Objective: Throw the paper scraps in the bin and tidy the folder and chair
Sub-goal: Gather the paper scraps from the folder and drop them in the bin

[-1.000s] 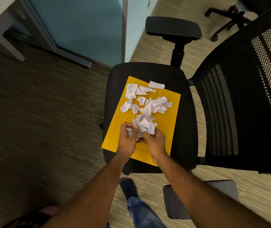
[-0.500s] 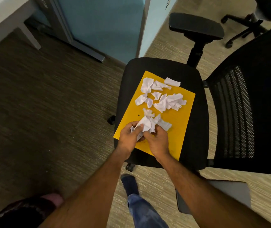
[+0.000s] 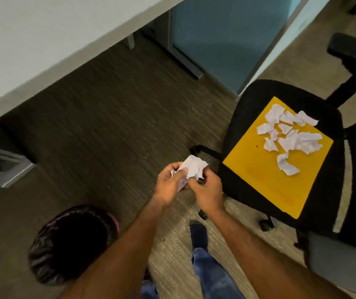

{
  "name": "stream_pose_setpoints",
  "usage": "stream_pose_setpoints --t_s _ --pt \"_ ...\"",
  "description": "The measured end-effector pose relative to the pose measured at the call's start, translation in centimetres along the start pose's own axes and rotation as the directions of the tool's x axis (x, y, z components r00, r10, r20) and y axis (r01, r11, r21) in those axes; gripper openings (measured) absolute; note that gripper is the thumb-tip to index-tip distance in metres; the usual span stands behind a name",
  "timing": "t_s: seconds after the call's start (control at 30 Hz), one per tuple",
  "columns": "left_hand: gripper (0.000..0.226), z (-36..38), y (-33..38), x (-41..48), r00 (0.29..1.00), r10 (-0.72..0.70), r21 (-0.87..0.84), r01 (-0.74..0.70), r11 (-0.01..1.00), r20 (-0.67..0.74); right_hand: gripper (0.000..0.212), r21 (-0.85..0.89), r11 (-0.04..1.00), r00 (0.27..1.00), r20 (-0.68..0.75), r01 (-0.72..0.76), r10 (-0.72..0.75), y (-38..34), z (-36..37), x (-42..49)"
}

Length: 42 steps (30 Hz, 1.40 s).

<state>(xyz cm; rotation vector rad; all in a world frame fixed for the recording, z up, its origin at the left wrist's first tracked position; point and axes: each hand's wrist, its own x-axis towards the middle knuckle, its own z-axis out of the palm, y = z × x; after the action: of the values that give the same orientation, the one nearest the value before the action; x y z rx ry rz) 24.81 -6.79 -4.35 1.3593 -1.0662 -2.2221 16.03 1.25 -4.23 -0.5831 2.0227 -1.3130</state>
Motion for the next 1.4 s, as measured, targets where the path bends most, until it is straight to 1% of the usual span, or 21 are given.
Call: stream_pose_setpoints --t_s 0.13,0.27,0.33,0.4,0.5,0.57,0.67,0.73,0.83,0.93,1.07,1.17,1.23,1.3,1.4 --pt "0.010 -7.2 -0.4 -2.7 0.987 0.009 -0.097 -0.025 0.995 -0.161 0.027 0.015 1.000 0.988 0.153 -0.015 0.013 -0.1 6.9 -2.7" --pt "0.011 -15.1 -1.5 -6.0 0.944 -0.010 -0.210 -0.063 0.976 -0.330 0.030 -0.017 1.000 0.958 0.286 0.025 -0.019 0.1 14.8 -6.2" --pt "0.020 -18.5 -2.3 -7.7 0.918 -0.030 -0.257 -0.079 0.963 -0.395 0.027 -0.043 0.999 0.934 0.358 0.014 0.002 0.7 18.3 -8.0" --pt "0.022 -21.4 -3.5 -9.4 0.896 -0.059 -0.299 -0.084 0.951 -0.440 0.022 -0.077 0.997 0.907 0.419 -0.008 0.040 1.5 21.3 -9.8" --pt "0.019 -25.2 -5.4 -11.6 0.865 -0.091 -0.318 -0.083 0.944 -0.494 0.017 -0.124 0.992 0.871 0.487 -0.003 0.064 2.5 24.7 -12.4" --pt "0.017 -27.4 -6.9 -12.7 0.831 -0.111 -0.306 -0.073 0.949 -0.544 0.010 -0.142 0.990 0.842 0.534 -0.001 0.077 3.3 26.5 -13.9" --pt "0.023 -30.2 -9.1 -13.7 0.780 -0.153 -0.282 -0.031 0.959 -0.607 0.012 -0.208 0.977 0.804 0.587 0.037 0.095 4.6 28.8 -15.6" --pt "0.023 -31.8 -10.4 -13.9 0.739 -0.200 -0.316 -0.018 0.949 -0.643 0.010 -0.256 0.965 0.787 0.606 0.061 0.111 5.7 30.3 -16.3" --pt "0.024 -33.8 -12.2 -13.7 0.686 -0.289 -0.392 0.006 0.920 -0.668 0.019 -0.351 0.928 0.755 0.641 0.125 0.141 7.4 32.5 -16.8" --pt "0.020 -35.5 -13.6 -13.2 0.656 -0.349 -0.431 0.040 0.901 -0.669 0.027 -0.413 0.900 0.717 0.669 0.141 0.195 8.9 34.3 -16.9" --pt "0.024 -36.9 -14.8 -12.3 0.654 -0.356 -0.431 0.050 0.901 -0.667 0.025 -0.476 0.856 0.674 0.702 0.201 0.231 10.6 35.7 -16.5" --pt "0.029 -37.5 -15.9 -12.0 0.640 -0.373 -0.432 0.071 0.899 -0.671 0.026 -0.530 0.815 0.642 0.714 0.234 0.280 11.4 35.7 -15.9" --pt "0.032 -37.7 -16.8 -11.9 0.650 -0.376 -0.425 0.090 0.901 -0.660 0.033 -0.562 0.794 0.650 0.696 0.232 0.303 12.1 35.3 -15.5" --pt "0.034 -37.9 -17.5 -11.9 0.678 -0.358 -0.395 0.107 0.912 -0.642 0.041 -0.583 0.783 0.672 0.671 0.216 0.314 12.6 34.6 -15.1" --pt "0.034 -38.1 -18.1 -12.0 0.660 -0.373 -0.417 0.099 0.904 -0.652 0.044 -0.599 0.792 0.686 0.624 0.114 0.373 12.9 33.5 -14.7"
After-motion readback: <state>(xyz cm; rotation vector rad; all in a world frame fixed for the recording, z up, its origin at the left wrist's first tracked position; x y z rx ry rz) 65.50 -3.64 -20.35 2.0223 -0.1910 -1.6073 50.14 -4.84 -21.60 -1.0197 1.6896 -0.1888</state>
